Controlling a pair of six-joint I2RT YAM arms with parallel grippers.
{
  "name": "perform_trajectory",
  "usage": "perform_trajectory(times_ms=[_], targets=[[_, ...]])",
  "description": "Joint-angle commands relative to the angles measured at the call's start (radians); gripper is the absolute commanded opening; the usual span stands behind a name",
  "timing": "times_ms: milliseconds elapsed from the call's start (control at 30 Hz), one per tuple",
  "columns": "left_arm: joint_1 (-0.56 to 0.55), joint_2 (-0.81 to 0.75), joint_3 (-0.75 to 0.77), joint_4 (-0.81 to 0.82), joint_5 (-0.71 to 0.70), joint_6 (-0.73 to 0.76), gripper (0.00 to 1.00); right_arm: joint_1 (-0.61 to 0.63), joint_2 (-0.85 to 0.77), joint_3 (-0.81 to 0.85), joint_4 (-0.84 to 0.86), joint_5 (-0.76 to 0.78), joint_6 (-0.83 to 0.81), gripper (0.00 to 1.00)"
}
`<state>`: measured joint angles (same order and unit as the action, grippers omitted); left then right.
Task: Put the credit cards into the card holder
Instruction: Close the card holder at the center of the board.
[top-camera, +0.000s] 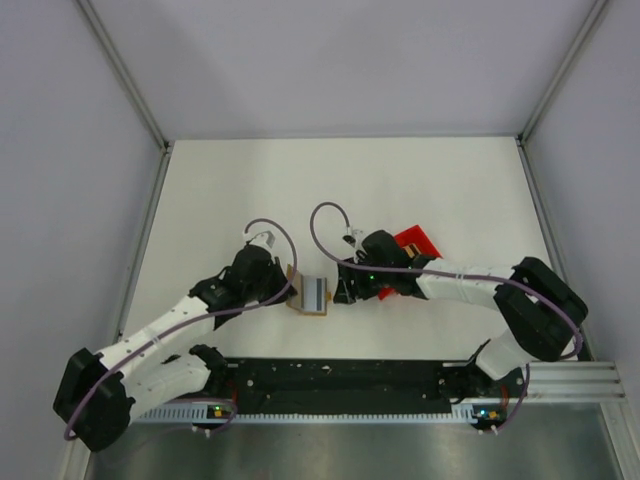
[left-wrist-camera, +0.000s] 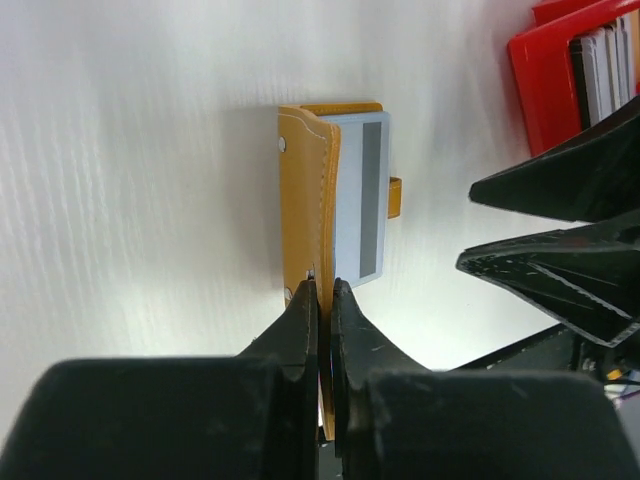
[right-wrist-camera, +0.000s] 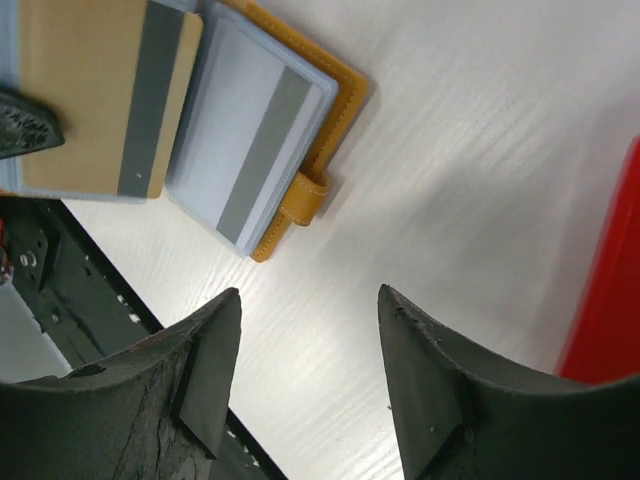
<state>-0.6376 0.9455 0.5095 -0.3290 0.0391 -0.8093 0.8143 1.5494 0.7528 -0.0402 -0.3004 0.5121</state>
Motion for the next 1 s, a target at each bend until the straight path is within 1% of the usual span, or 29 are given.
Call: perform_trajectory(times_ms=[0, 100, 167, 267, 333, 367, 467, 633, 733, 867, 967], targets=[[0.001, 0.077, 0.109, -0.09, 0.004, 0.22, 0.0, 0.011, -0.103, -0.055, 0.137, 0.02, -0.197, 0.58], [0.001, 0.156, 0.153, -0.139, 0.018, 0.255, 0.0, 0.016, -0.158, -0.15, 0.32, -0.049, -0.349, 0.58], [0.003, 0.203, 0.178, -0.183, 0.019, 0.286, 0.0, 0.016, -0.178, -0.187, 0.39, -0.037, -0.401, 0.59], [0.003, 0.26, 0.192, -0.193, 0.028, 0.311, 0.0, 0.014, -0.16, -0.217, 0.454, -0.048, -0.483, 0.59], [0.003, 0.282, 0.196, -0.188, 0.036, 0.315, 0.0, 0.02, -0.137, -0.248, 0.54, -0.107, -0.506, 0.59], [0.003, 0.288, 0.198, -0.186, 0.038, 0.314, 0.0, 0.025, -0.132, -0.268, 0.59, -0.118, -0.541, 0.59], [0.003, 0.277, 0.185, -0.159, 0.05, 0.32, 0.0, 0.036, -0.104, -0.302, 0.726, -0.124, -0.534, 0.6], [0.004, 0.288, 0.175, -0.142, 0.051, 0.311, 0.0, 0.078, -0.017, -0.273, 0.784, -0.112, -0.598, 0.59], [0.003, 0.285, 0.167, -0.134, 0.053, 0.309, 0.0, 0.092, 0.041, -0.283, 0.873, -0.103, -0.609, 0.58], [0.004, 0.282, 0.155, -0.131, 0.054, 0.309, 0.0, 0.094, 0.077, -0.312, 0.959, -0.082, -0.649, 0.57], [0.006, 0.282, 0.147, -0.122, 0.062, 0.309, 0.0, 0.094, 0.107, -0.316, 0.985, -0.115, -0.696, 0.57]])
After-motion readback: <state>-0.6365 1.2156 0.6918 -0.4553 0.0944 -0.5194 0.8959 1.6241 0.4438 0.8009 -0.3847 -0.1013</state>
